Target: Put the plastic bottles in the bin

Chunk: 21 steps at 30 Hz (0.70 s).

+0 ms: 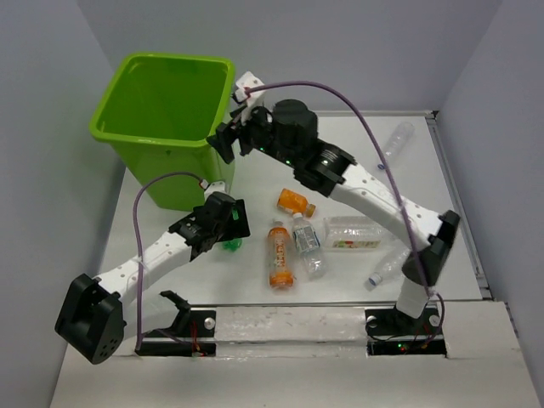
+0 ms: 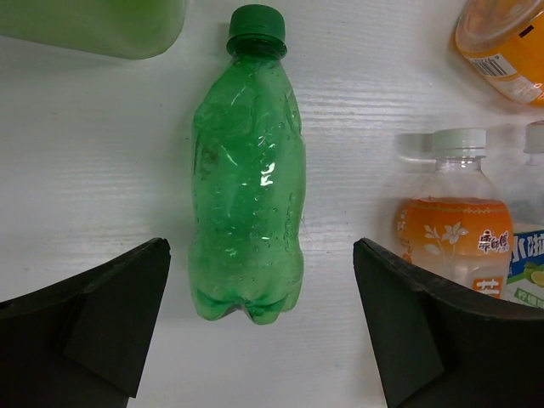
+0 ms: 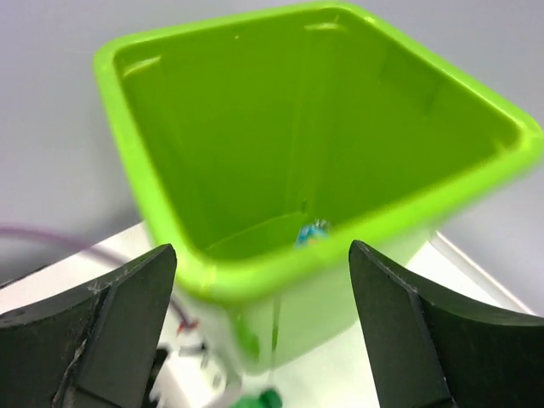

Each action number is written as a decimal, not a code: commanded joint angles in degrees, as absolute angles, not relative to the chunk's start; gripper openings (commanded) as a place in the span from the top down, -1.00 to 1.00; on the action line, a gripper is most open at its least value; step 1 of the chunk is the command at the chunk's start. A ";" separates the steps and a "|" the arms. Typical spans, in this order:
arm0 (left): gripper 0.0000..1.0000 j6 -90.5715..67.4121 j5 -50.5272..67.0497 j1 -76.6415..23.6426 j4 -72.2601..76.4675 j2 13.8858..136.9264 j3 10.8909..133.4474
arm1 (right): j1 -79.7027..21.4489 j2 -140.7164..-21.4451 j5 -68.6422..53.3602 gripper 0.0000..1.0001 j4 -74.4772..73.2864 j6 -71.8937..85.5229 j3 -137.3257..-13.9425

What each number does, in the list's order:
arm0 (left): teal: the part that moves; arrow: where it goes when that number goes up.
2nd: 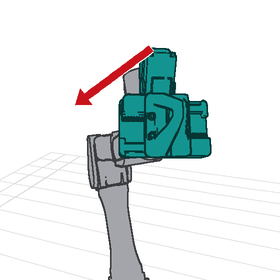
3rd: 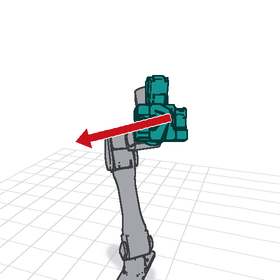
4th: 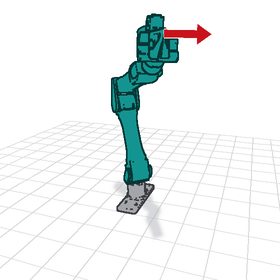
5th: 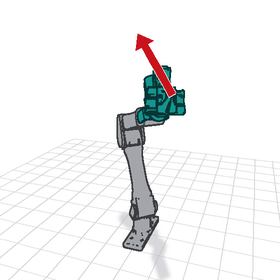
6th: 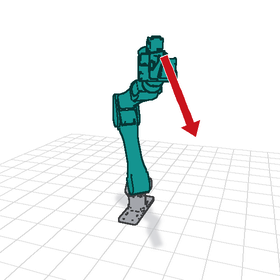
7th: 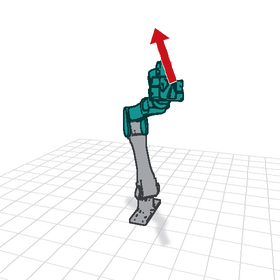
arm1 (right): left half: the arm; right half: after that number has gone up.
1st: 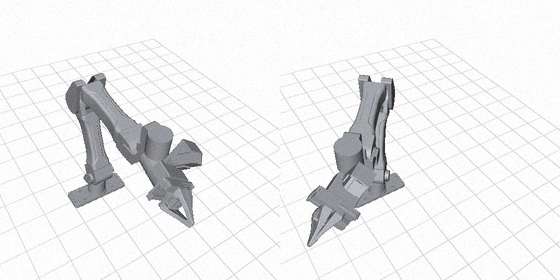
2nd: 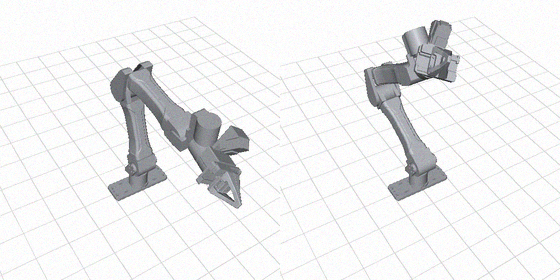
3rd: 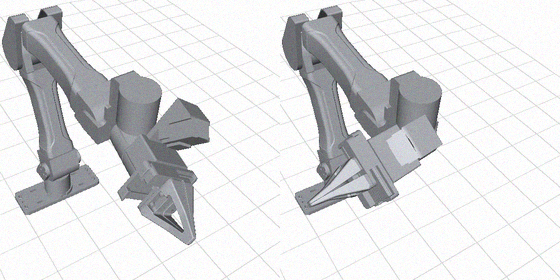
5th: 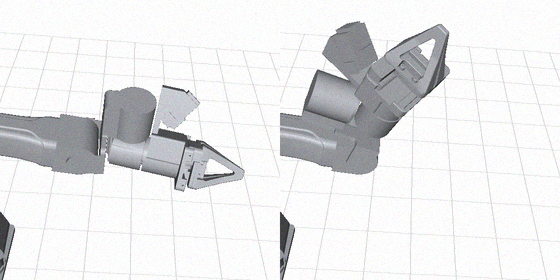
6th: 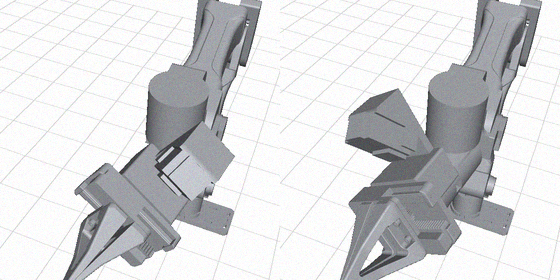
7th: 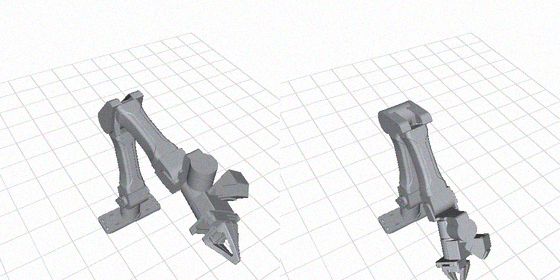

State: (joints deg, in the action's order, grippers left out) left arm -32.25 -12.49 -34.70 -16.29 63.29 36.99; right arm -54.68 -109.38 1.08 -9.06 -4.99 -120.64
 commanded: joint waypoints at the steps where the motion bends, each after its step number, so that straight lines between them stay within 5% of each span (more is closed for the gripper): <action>1: -0.98 -32.78 -13.89 -35.16 -13.10 64.68 37.26 | -54.76 -88.02 -1.30 -0.73 6.26 1.56 -93.92; 5: -0.98 -32.69 -14.50 -35.59 -12.48 66.53 37.00 | -54.76 -71.39 -0.53 -0.69 14.23 11.05 -69.86; 12: -0.77 -33.05 -13.89 -36.83 -12.57 69.87 36.83 | -55.28 -59.25 4.84 -0.66 8.18 20.64 -50.49; 16: -0.25 -33.57 -14.94 -37.62 -12.66 71.72 37.00 | -55.90 -58.36 3.34 -0.70 5.98 26.71 -41.95; 17: 0.02 -33.92 -15.12 -37.79 -12.83 71.72 37.00 | -56.51 -58.88 3.17 -0.72 5.72 27.68 -40.88; 21: 0.23 -36.02 -14.59 -40.33 -13.62 67.52 37.09 | -60.10 -63.09 9.81 -0.79 3.62 30.41 -38.58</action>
State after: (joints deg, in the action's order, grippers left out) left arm -33.58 -13.72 -37.85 -12.82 71.59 36.99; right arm -56.93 -61.12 3.53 4.14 25.28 -39.05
